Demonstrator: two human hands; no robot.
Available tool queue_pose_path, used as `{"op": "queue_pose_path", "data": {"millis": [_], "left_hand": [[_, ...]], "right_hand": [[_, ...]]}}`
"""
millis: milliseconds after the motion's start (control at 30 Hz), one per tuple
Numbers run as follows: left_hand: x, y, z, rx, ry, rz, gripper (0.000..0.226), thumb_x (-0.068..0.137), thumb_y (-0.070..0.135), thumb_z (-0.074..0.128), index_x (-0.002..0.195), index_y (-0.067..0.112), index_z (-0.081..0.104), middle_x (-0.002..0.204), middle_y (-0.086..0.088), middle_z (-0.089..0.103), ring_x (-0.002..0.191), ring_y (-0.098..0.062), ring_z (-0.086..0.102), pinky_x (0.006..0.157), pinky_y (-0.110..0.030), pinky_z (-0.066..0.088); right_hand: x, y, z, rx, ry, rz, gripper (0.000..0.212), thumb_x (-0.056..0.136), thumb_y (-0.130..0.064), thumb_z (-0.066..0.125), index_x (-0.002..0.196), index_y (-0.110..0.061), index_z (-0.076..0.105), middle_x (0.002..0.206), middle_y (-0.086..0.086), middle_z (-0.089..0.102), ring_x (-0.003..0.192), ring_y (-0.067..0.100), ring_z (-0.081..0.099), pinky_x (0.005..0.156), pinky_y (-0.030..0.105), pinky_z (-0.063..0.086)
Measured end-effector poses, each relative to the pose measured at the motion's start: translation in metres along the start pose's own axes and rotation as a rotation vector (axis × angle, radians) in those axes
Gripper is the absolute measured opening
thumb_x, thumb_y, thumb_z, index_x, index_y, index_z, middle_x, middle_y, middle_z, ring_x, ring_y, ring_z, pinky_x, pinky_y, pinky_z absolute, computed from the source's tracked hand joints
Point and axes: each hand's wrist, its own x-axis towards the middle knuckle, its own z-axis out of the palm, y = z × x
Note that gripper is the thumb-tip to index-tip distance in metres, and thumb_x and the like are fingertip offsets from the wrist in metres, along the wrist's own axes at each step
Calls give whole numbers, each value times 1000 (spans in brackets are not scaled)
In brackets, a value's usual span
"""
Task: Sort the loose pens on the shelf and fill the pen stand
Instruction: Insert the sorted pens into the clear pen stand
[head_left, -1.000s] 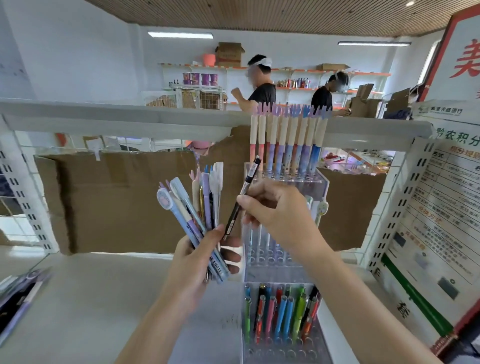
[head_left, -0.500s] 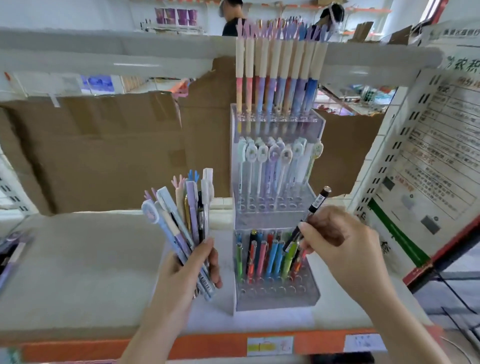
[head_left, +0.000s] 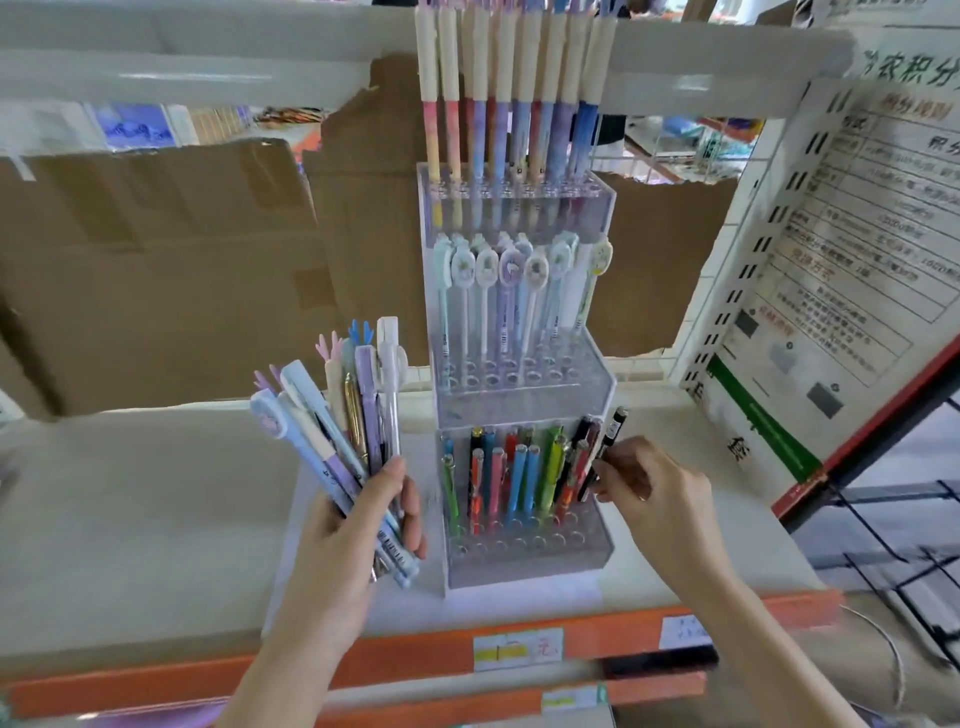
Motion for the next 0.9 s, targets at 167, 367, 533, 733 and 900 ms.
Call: {"op": "queue_pose_path", "data": {"millis": [167, 367, 533, 733, 900], "left_hand": [[0, 2, -5, -6, 40, 6, 14, 76, 21, 53, 78, 8, 50, 56, -1, 48, 39, -14, 39, 39, -24, 39], [-2, 1, -10, -17, 59, 0, 12, 77, 21, 53, 81, 10, 52, 57, -2, 48, 40, -14, 38, 40, -24, 40], [-1, 1, -11, -24, 73, -3, 12, 76, 22, 54, 77, 10, 53, 57, -2, 47, 40, -14, 37, 40, -23, 40], [-1, 0, -13, -15, 75, -12, 12, 76, 22, 54, 78, 10, 53, 58, -2, 48, 40, -14, 38, 40, -24, 40], [-2, 1, -14, -14, 79, -17, 12, 78, 21, 54, 79, 9, 53, 57, -2, 48, 40, -14, 39, 39, -24, 40]], "right_hand": [[-2, 10, 9, -9, -37, 17, 11, 81, -6, 70, 75, -11, 63, 65, -1, 67, 61, 8, 60, 59, 6, 39], [-4, 15, 15, -56, -16, -59, 9, 77, -1, 73, 76, -6, 65, 69, -6, 56, 71, -11, 53, 59, 1, 35], [-7, 16, 17, -88, -16, -102, 13, 76, 2, 73, 75, -7, 62, 65, -5, 51, 68, -11, 49, 57, 1, 33], [-10, 16, 18, -85, -5, -142, 14, 76, 6, 72, 77, -4, 62, 67, -5, 51, 66, -16, 47, 57, -1, 31], [-6, 14, 17, -79, -52, -114, 13, 78, 4, 69, 77, -5, 60, 64, -12, 49, 65, -8, 50, 55, 3, 33]]}}
